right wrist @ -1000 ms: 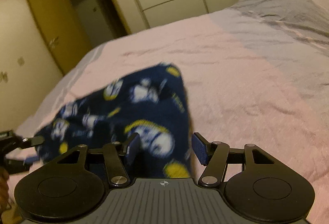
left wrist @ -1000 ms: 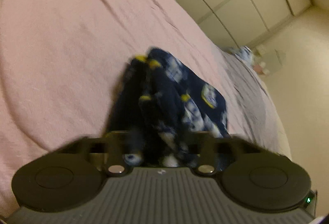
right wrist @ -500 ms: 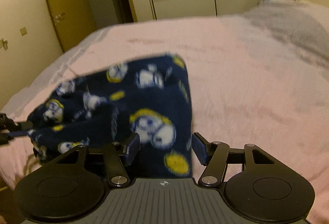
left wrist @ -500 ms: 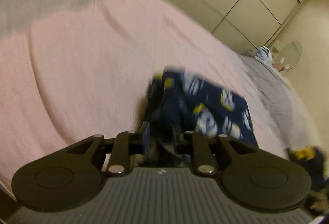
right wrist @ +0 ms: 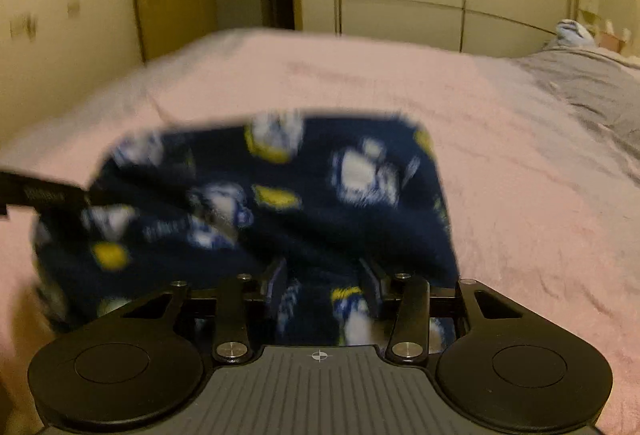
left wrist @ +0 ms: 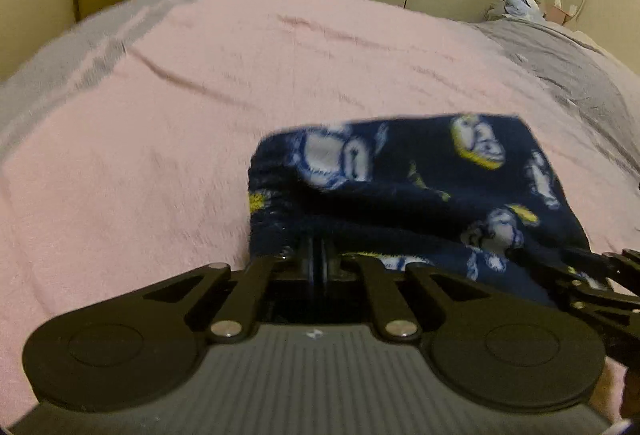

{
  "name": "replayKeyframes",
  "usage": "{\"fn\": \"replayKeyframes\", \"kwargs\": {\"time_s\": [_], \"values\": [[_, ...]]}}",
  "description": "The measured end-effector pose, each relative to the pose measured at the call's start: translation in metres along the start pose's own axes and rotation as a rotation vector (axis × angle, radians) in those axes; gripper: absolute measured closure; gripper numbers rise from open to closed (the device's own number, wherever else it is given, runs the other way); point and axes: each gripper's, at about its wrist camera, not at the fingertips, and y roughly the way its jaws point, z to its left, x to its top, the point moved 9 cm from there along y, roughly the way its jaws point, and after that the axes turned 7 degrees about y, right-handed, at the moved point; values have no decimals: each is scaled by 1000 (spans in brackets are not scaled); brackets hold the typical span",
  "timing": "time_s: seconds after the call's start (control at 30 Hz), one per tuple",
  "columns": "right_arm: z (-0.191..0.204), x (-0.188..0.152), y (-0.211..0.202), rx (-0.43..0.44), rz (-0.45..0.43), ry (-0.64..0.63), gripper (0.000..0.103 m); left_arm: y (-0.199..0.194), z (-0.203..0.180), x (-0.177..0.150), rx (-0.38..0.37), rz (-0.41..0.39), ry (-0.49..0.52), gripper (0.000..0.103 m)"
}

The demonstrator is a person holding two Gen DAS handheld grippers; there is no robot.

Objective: Fold clothes
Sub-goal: 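Lower the folded pants bundle onto the bed with both grippers, then open both grippers and pull back from the folded pants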

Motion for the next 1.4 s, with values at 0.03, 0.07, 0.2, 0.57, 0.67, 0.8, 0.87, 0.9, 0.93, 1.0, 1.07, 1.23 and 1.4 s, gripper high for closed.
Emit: {"fn": "replayKeyframes", "kwargs": {"time_s": [0.03,0.07,0.2,0.57,0.67,0.8,0.87,0.9,0.93,1.0,1.07,1.23,1.4], "values": [[3,0,3,-10,-8,-28,59,2,1,0,2,1,-6,98],[5,1,3,-17,-10,-44,59,-1,1,1,-1,-2,-16,98],[0,11,-24,6,-41,21,59,-35,2,8,-15,-44,-46,98],[-10,-28,-51,-9,12,89,59,-52,-2,-27,20,-11,-92,98],[-9,-20,-71,-7,2,126,59,-71,-8,-20,40,-28,-89,97],[-9,-22,-91,3,38,195,58,-94,-22,-27,53,-1,-85,85],[-11,-32,-97,-19,61,215,58,-102,-31,-35,50,14,-77,82],[-12,-37,-101,-31,72,224,58,-104,-35,-40,46,22,-71,81],[-13,-41,-103,-39,84,234,58,-107,-39,-46,43,30,-64,80],[-15,-49,-109,-52,107,253,57,-112,-46,-55,37,47,-52,75],[-16,-55,-116,-61,118,271,52,-116,-52,-61,38,60,-40,73],[-19,-62,-133,-79,126,289,38,-131,-63,-70,55,64,-11,63],[-17,-74,-145,-93,153,296,37,-147,-70,-79,78,59,20,56]]}}
